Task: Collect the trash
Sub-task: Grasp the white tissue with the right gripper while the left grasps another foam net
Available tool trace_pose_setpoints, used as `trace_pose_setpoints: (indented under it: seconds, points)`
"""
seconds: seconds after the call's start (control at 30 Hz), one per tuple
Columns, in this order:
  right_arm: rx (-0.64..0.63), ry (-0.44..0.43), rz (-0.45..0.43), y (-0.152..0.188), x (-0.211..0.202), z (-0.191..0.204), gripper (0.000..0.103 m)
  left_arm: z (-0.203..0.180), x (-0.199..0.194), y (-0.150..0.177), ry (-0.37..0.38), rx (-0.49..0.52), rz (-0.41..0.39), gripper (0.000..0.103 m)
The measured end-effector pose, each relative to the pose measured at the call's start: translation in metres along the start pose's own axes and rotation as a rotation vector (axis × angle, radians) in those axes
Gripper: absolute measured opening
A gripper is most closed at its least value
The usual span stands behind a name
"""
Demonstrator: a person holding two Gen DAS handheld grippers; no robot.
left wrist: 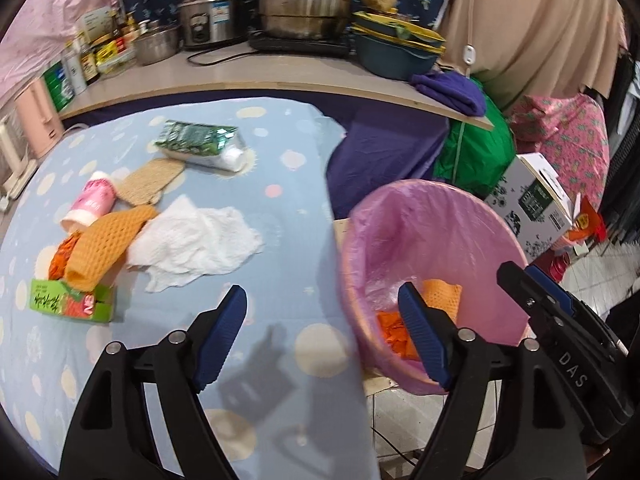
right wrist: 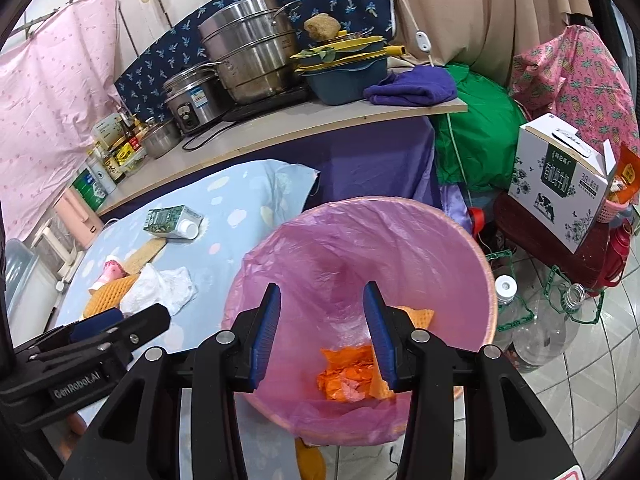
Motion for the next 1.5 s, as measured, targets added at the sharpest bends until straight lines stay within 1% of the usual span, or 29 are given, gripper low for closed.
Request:
trace_pose_setpoints:
  seconds: [0.03,0.07,0.1,0.23,0.33,0.53,0.63,0.77,0.97,1.03,1.1,1.13,1.17,1.2,1.23,1.27,1.3,1.4,1.5]
  points:
    - [-0.006,-0.009,0.003,0.001,0.001,0.005,0.042,0.008,-0.001,0.000,-0.014,-0.014,0.001,0.077]
    - [-0.012,-0.017,0.008,0.002,0.003,0.011,0.042,0.019,-0.002,0.000,-0.035,-0.033,0.001,0.082]
    - [-0.019,-0.027,0.013,0.003,0.004,0.017,0.042,0.030,-0.004,0.000,-0.048,-0.054,-0.002,0.083]
    - [-0.046,-0.062,0.025,0.008,0.008,0.041,0.042,0.068,-0.009,0.003,-0.109,-0.093,-0.002,0.084]
    - [-0.067,-0.091,0.039,0.013,0.014,0.062,0.042,0.103,-0.012,0.006,-0.169,-0.144,0.003,0.087]
    - [-0.104,-0.145,0.070,0.024,0.029,0.106,0.042,0.157,-0.013,0.009,-0.236,-0.217,0.011,0.087]
    - [-0.121,-0.171,0.087,0.031,0.036,0.128,0.042,0.177,-0.012,0.010,-0.245,-0.244,0.015,0.087]
    - [-0.147,-0.198,0.110,0.039,0.047,0.154,0.042,0.196,-0.005,0.010,-0.237,-0.279,0.024,0.087]
    - [-0.183,-0.224,0.135,0.047,0.060,0.183,0.042,0.212,0.011,0.006,-0.217,-0.327,0.032,0.085]
    - [-0.190,-0.227,0.140,0.048,0.066,0.189,0.042,0.214,0.017,0.005,-0.213,-0.327,0.039,0.081]
    - [-0.195,-0.227,0.145,0.048,0.072,0.194,0.043,0.214,0.024,0.005,-0.201,-0.320,0.056,0.066]
    - [-0.199,-0.226,0.148,0.048,0.077,0.197,0.044,0.214,0.027,0.005,-0.198,-0.316,0.066,0.062]
    - [-0.200,-0.225,0.150,0.049,0.080,0.198,0.044,0.214,0.029,0.005,-0.196,-0.312,0.071,0.054]
    - [-0.200,-0.227,0.156,0.049,0.084,0.200,0.044,0.215,0.030,0.005,-0.191,-0.308,0.074,0.040]
    - [-0.197,-0.230,0.162,0.050,0.089,0.202,0.044,0.215,0.031,0.006,-0.187,-0.305,0.079,0.034]
    - [-0.193,-0.230,0.168,0.051,0.094,0.204,0.044,0.216,0.032,0.006,-0.181,-0.305,0.085,0.024]
    - [-0.189,-0.233,0.176,0.052,0.098,0.206,0.045,0.217,0.033,0.007,-0.170,-0.312,0.089,0.018]
    - [-0.183,-0.239,0.191,0.055,0.110,0.210,0.047,0.219,0.029,0.006,-0.166,-0.306,0.081,0.011]
    - [-0.180,-0.249,0.204,0.059,0.122,0.217,0.047,0.219,0.025,0.005,-0.162,-0.298,0.072,0.010]
Point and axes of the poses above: each gripper's, at about its wrist camera, not at the fingertips, and x roughly the way its jaws point, z to its left, y to its underside, the point moved 5 cm from there along x, roughly the way its jaws point, and after that the axes turned 15 degrees about -z, right-handed, at the moved point
